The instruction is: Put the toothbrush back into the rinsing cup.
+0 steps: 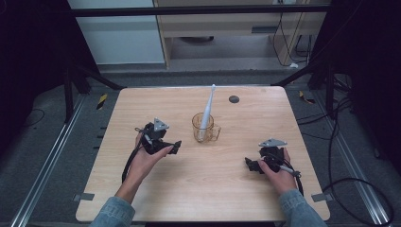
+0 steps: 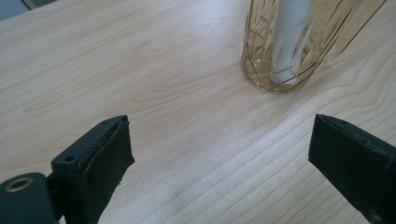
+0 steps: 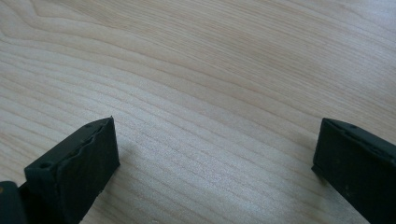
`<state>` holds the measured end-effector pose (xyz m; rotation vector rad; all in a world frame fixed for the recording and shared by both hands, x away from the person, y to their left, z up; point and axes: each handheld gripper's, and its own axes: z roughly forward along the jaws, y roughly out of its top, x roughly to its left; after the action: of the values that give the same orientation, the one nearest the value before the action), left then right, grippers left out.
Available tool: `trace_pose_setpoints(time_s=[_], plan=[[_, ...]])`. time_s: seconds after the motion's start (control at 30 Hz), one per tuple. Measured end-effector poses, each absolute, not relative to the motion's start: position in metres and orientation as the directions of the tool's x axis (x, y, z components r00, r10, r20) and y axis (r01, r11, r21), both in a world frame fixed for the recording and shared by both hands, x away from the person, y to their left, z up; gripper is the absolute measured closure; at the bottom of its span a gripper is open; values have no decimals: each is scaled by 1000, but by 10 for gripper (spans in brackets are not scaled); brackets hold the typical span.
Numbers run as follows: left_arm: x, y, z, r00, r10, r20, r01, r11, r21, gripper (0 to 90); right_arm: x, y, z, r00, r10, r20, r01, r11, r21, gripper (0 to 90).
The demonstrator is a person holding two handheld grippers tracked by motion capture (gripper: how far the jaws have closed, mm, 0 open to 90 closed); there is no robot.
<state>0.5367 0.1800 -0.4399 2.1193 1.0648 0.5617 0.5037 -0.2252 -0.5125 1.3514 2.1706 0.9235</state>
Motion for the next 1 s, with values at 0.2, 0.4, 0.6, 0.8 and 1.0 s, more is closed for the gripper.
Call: trace_pose_setpoints(time_s=[0.2, 0.4, 0.6, 0.8, 1.0], plan=[[538, 188, -447, 560, 825, 73, 541, -431, 723, 55, 504, -225, -513, -439, 898, -5, 619, 307, 723, 3], [540, 199, -457, 536, 842, 62, 570, -415, 709, 55, 504, -225, -513, -439, 898, -5, 619, 307, 723, 3], [542, 210, -465, 516, 854, 63, 593, -409, 693, 54, 504, -225, -513, -439, 898, -5, 619, 307, 723, 3], [544, 220, -475, 502, 862, 77, 616, -418, 668, 52, 504, -225, -513, -439, 898, -5, 619, 307, 723, 3], [546, 234, -480, 475, 876, 78, 631, -401, 663, 48, 504, -225, -512, -439, 898, -3, 620, 306, 723, 3]])
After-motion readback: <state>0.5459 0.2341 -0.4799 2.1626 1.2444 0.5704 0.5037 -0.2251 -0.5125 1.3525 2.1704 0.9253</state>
